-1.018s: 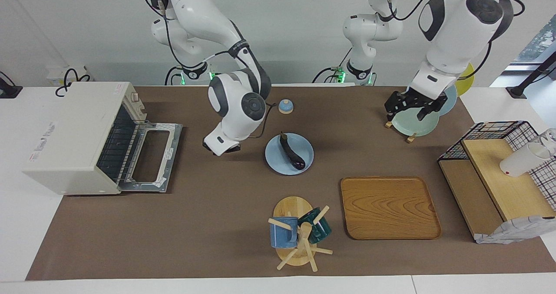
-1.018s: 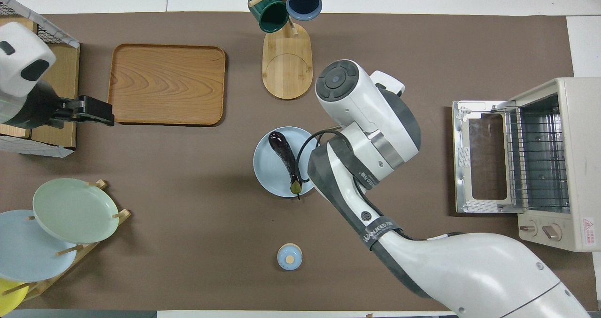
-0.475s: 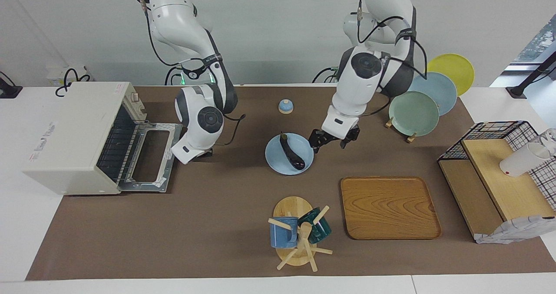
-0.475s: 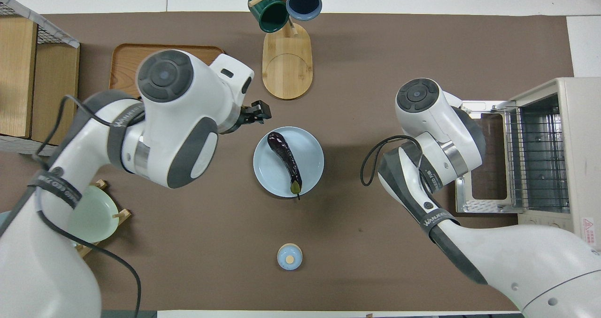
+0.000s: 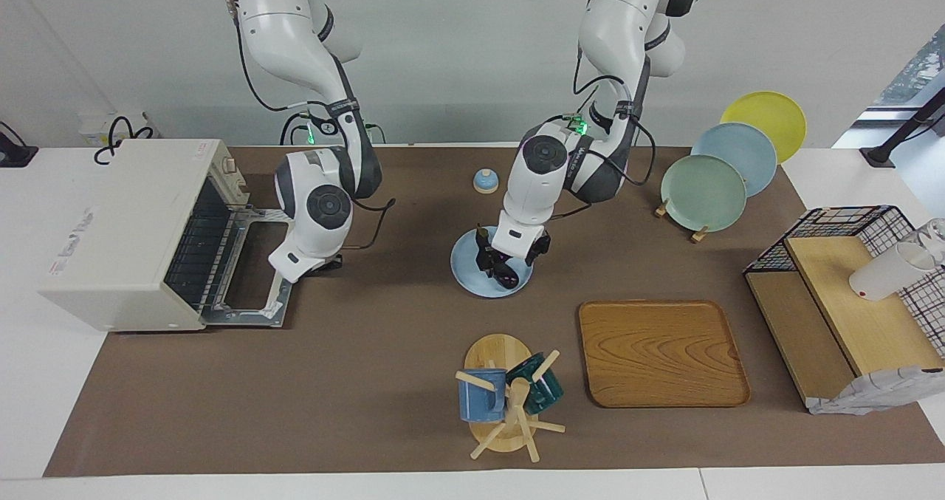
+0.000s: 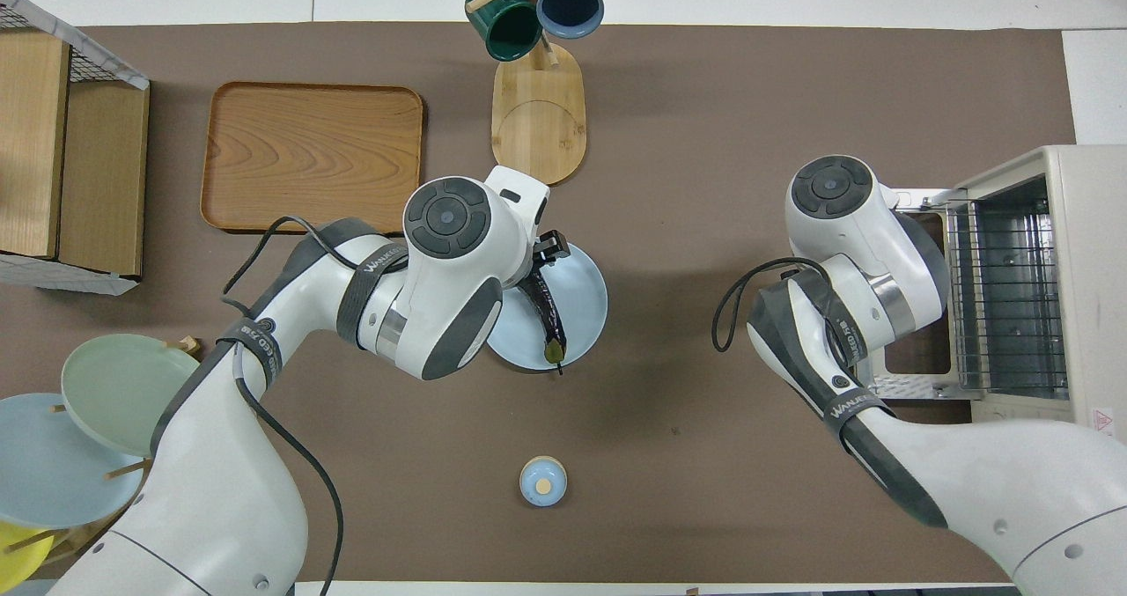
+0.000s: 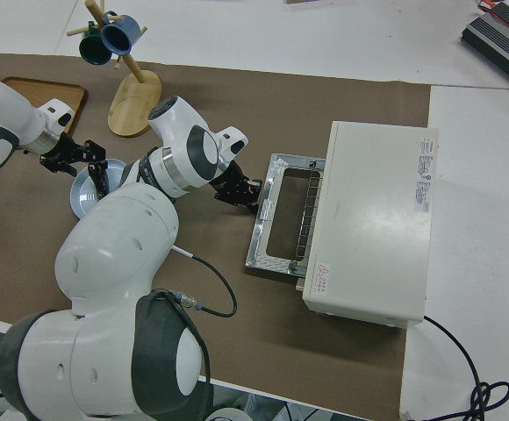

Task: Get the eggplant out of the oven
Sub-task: 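Reach the left gripper to the eggplant while the right gripper withdraws, then lift the purple eggplant with the left gripper toward the wooden tray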

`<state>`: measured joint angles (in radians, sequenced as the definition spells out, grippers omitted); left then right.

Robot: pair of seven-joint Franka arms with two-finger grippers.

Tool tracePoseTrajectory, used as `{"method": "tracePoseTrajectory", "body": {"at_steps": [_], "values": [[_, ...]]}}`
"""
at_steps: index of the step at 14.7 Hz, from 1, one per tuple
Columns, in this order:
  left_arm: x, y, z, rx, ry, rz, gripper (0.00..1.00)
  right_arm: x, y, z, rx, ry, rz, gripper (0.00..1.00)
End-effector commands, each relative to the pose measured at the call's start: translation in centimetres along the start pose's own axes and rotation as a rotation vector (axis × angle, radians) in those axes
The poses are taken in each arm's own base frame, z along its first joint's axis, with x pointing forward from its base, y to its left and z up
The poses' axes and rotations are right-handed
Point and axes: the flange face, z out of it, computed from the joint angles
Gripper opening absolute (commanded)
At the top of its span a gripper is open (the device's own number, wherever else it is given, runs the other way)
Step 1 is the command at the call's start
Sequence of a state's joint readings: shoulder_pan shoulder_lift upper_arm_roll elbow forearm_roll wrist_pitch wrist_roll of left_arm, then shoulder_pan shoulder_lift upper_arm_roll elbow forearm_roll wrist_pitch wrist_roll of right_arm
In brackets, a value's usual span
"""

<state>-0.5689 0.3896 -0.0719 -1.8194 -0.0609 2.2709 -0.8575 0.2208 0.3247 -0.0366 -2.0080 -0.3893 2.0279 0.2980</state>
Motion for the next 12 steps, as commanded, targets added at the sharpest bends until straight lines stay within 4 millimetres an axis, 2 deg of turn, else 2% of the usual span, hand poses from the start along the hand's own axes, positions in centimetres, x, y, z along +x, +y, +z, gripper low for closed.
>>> {"method": "tracePoseTrajectory", "body": {"at_steps": [1,2,5,7,8,10,12], "values": [[-1.3,-0.3,1.0,-0.004,0.002,-0.012,1.0,-0.3,1.1,-0.4,-0.071,0.039,-0.102,0.0],[-1.6,-0.4,1.4,-0.005,0.003,-0.021,1.0,0.1,1.9,-1.0,-0.097,0.037,-0.127,0.0],[-2.0,-0.4,1.8,-0.007,0.005,-0.031,0.89,0.3,4.2,-3.8,-0.116,0.016,-0.201,0.0],[-2.1,-0.4,1.9,-0.004,0.001,-0.028,0.79,-0.4,7.6,-6.2,-0.114,0.026,-0.209,0.0],[-2.1,-0.3,1.8,-0.004,0.001,-0.028,0.7,-1.1,9.2,-7.3,-0.112,0.035,-0.21,0.0],[-2.3,-0.1,1.8,-0.003,0.0,-0.023,0.43,-2.4,12.1,-8.3,-0.104,0.017,-0.209,0.0],[-2.3,-0.1,1.6,-0.003,0.0,-0.023,0.09,-3.5,14.6,-8.8,-0.088,0.005,-0.213,0.0]]}}
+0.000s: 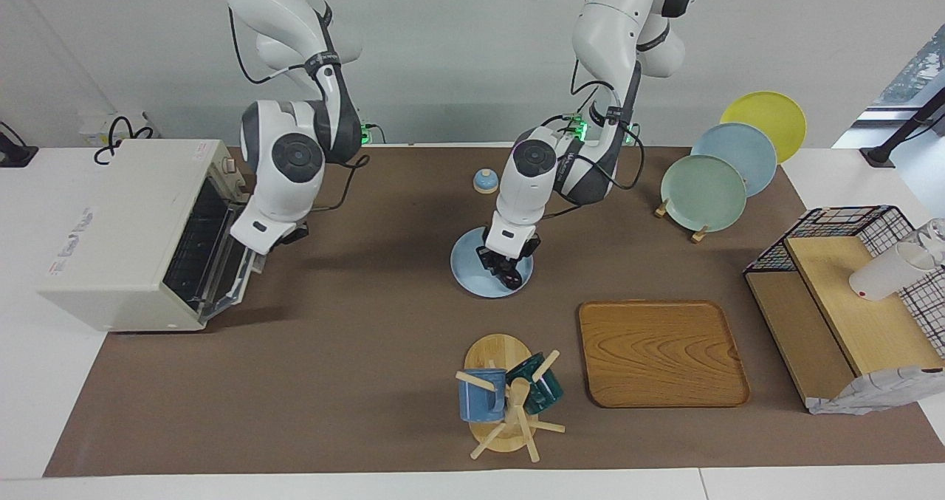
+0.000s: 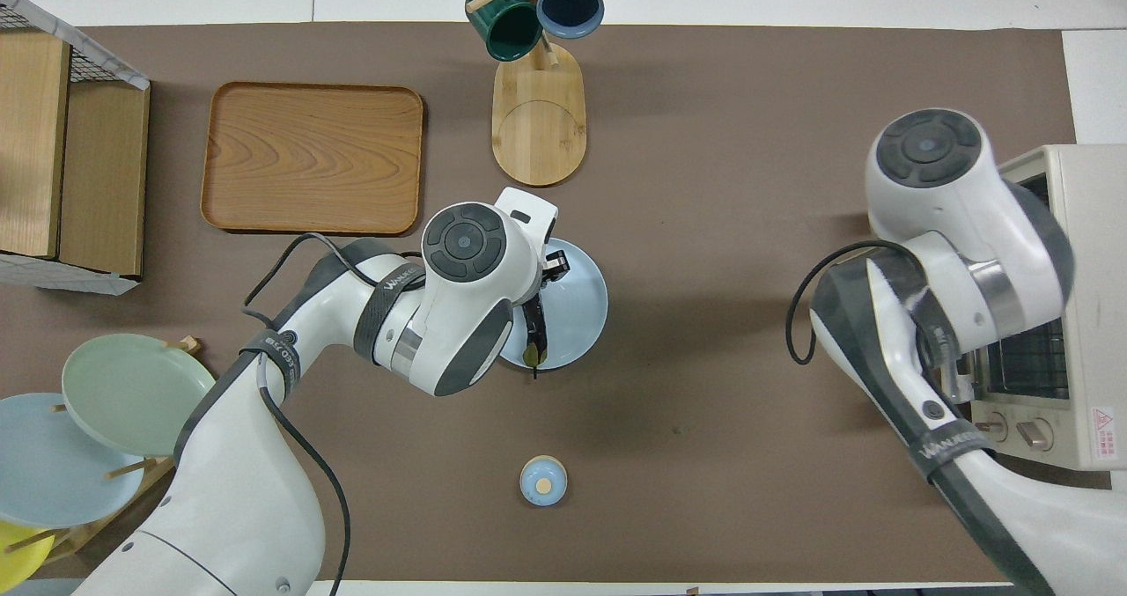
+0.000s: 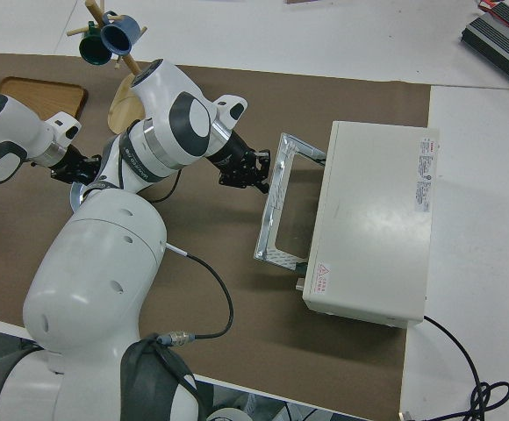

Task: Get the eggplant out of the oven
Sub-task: 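Lift the purple eggplant with the left gripper toward the wooden tray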

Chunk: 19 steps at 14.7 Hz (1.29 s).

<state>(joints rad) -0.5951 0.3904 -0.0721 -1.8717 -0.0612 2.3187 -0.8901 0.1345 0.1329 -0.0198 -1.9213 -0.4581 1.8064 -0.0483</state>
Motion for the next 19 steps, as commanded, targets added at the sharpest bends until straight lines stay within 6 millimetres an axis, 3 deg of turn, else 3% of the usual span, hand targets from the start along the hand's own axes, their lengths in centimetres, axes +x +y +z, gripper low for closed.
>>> {"method": "tracePoseTrajectory", "body": {"at_steps": [1,3,4,6,8,9,11,13,16,19], "values": [[-0.4,0.0,-0.5,-0.011,0.005,-0.011,0.0,-2.0,5.8,1.8,-0.005,-0.017,-0.014,0.0],[0.0,0.1,-1.4,-0.008,0.002,-0.014,0.0,-2.9,7.0,1.9,0.061,-0.019,-0.012,0.0],[0.7,0.0,-2.8,-0.006,0.001,-0.016,0.0,-3.7,7.5,0.8,0.086,-0.02,0.007,0.0],[4.1,-0.7,-6.8,-0.013,0.006,-0.041,0.0,-4.8,7.8,-3.9,0.166,-0.042,0.044,0.37],[8.4,-2.4,-10.3,-0.03,0.023,-0.02,0.0,-5.9,8.5,-8.5,0.237,-0.03,0.061,0.56],[11.2,-4.2,-11.7,-0.035,0.031,-0.017,0.0,-6.3,8.9,-10.2,0.315,0.02,0.082,0.58],[16.2,-8.3,-11.8,-0.043,0.038,0.025,0.0,-6.1,7.9,-12.3,0.404,0.084,0.088,0.59],[20.0,-12.9,-10.5,-0.034,0.034,0.075,0.0,-5.9,6.9,-13.0,0.421,0.084,0.125,1.0],[26.2,-17.2,-8.1,-0.037,0.05,0.121,0.0,-5.5,6.0,-15.0,0.416,0.118,0.138,1.0],[29.2,-20.1,-6.3,-0.037,0.087,0.175,0.0,-6.8,5.8,-14.9,0.406,0.106,0.139,1.0]]}}
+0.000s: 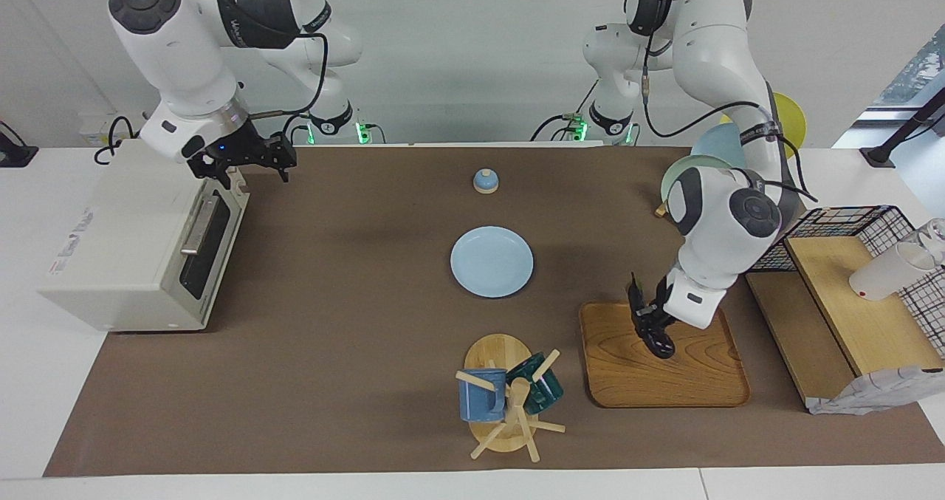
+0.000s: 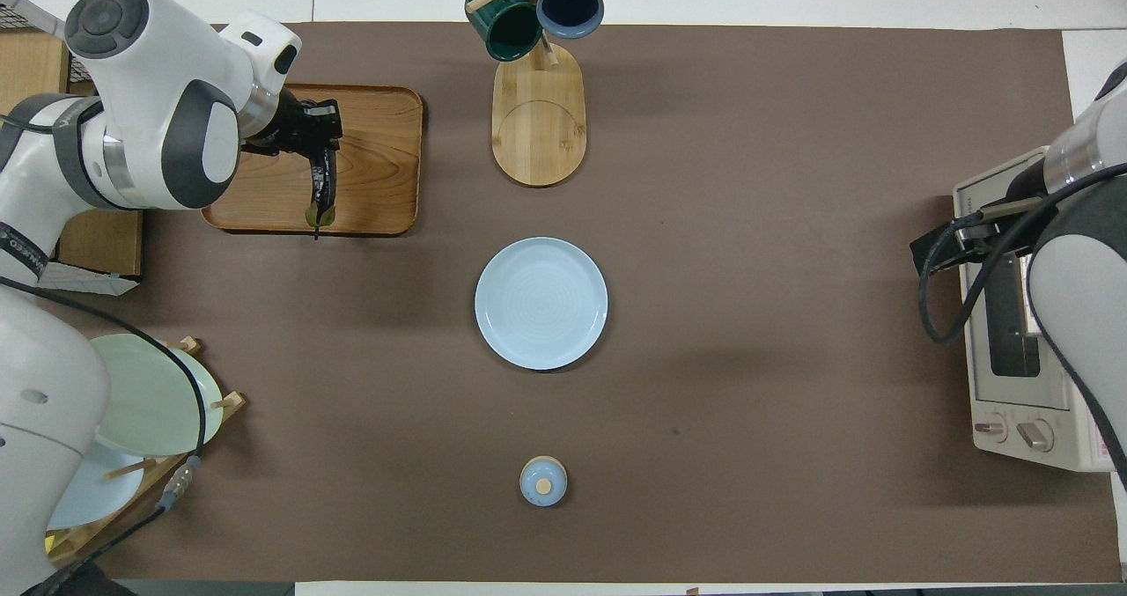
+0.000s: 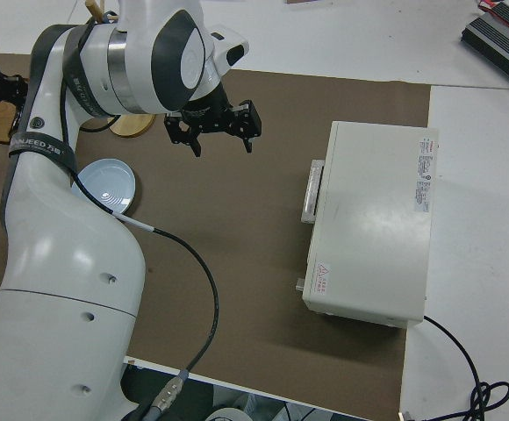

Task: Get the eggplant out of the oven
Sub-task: 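Lift the purple eggplant with the left gripper toward the wooden tray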

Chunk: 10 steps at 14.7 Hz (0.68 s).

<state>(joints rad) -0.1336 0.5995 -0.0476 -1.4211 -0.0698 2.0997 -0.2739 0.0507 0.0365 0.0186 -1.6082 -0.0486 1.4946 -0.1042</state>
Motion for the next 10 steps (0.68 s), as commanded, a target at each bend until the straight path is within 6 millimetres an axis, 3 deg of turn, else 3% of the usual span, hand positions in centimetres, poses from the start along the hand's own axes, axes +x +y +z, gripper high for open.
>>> {"method": "tracePoseTrajectory", "body": {"at_steps": [1,3,9,10], "values": [[2.0,-0.8,0.7,-0.012,0.042,0.047,0.0,-1.3,0.7,0.1,0.011,-0.008,0.025,1.0],[1.6,-0.9,1.6,-0.003,0.047,0.056,0.0,-1.3,0.4,-0.2,0.01,0.003,0.022,1.0],[1.5,-1.4,1.7,0.009,0.039,0.081,0.0,-1.8,0.5,0.1,0.011,-0.011,0.025,1.0],[1.5,-1.4,1.6,0.009,0.039,0.094,0.4,-1.8,0.7,0.0,0.012,-0.008,0.03,1.0]]}}
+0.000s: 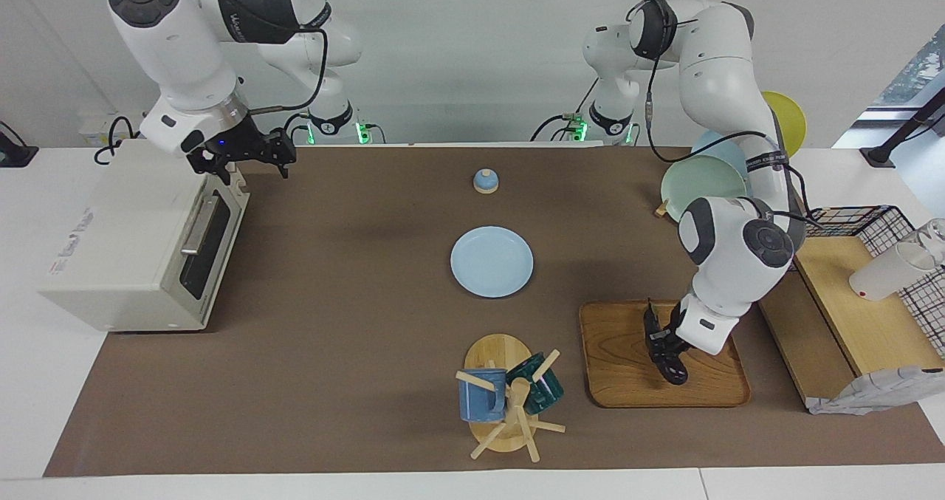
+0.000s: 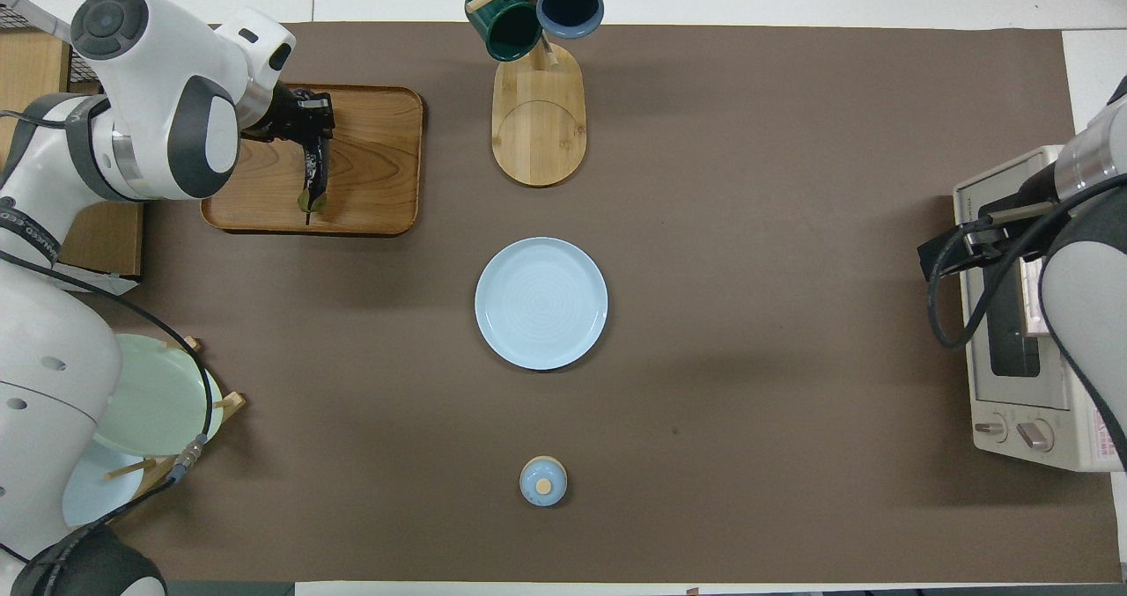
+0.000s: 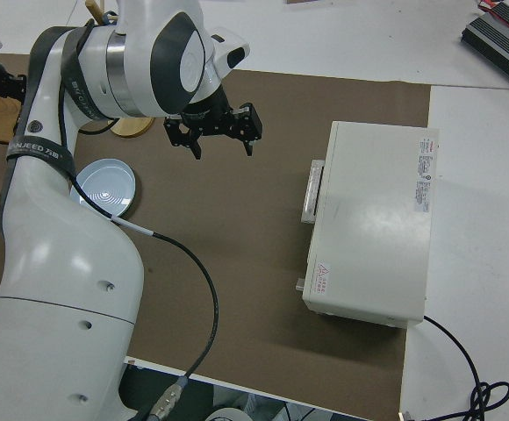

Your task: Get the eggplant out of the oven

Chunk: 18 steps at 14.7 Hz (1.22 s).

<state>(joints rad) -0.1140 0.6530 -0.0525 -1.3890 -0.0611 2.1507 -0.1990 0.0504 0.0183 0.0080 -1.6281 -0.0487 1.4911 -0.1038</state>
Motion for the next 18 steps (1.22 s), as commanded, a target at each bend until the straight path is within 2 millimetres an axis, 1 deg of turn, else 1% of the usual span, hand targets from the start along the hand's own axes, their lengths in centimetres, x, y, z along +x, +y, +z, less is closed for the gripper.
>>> {"method": "tracePoseTrajectory", "body": {"at_steps": [1,5,7,8,9,11,12,13,16,17,18], "values": [[0.1,-0.4,-0.3,0.013,0.006,0.035,0.99,-1.1,0.2,0.0,0.015,-0.002,0.021,1.0],[0.1,-0.5,-0.9,0.017,-0.004,0.034,1.0,-1.2,0.7,0.0,0.021,-0.004,0.024,1.0],[0.1,-0.3,-2.6,0.014,0.006,0.035,1.0,-1.2,1.5,0.0,0.025,0.001,0.045,1.0],[-0.1,-0.3,-4.0,0.01,0.01,0.028,1.0,-1.1,1.7,-0.2,0.027,0.015,0.051,1.0],[-0.3,-0.3,-5.9,0.01,0.018,0.029,1.0,-0.8,1.9,-0.6,0.026,0.041,0.055,1.0],[-0.9,-1.3,-10.0,0.017,0.008,0.015,1.0,-0.7,1.9,-0.9,0.021,0.066,0.052,1.0],[-1.5,-1.5,-11.9,0.025,-0.001,0.013,1.0,-0.7,1.9,-0.9,0.021,0.066,0.052,1.0],[-2.2,-1.6,-14.1,0.043,-0.012,0.02,1.0,-0.7,2.0,-0.9,0.023,0.063,0.055,1.0],[-5.3,-1.8,-20.4,0.084,-0.065,0.037,1.0,-0.9,4.1,-0.8,0.045,0.071,0.127,1.0],[-6.3,-1.6,-22.1,0.088,-0.08,0.037,1.0,-1.0,4.3,-0.8,0.06,0.072,0.142,1.0],[-7.5,-1.5,-23.2,0.094,-0.107,0.039,1.0,-0.9,4.3,-0.9,0.06,0.075,0.144,1.0]]}}
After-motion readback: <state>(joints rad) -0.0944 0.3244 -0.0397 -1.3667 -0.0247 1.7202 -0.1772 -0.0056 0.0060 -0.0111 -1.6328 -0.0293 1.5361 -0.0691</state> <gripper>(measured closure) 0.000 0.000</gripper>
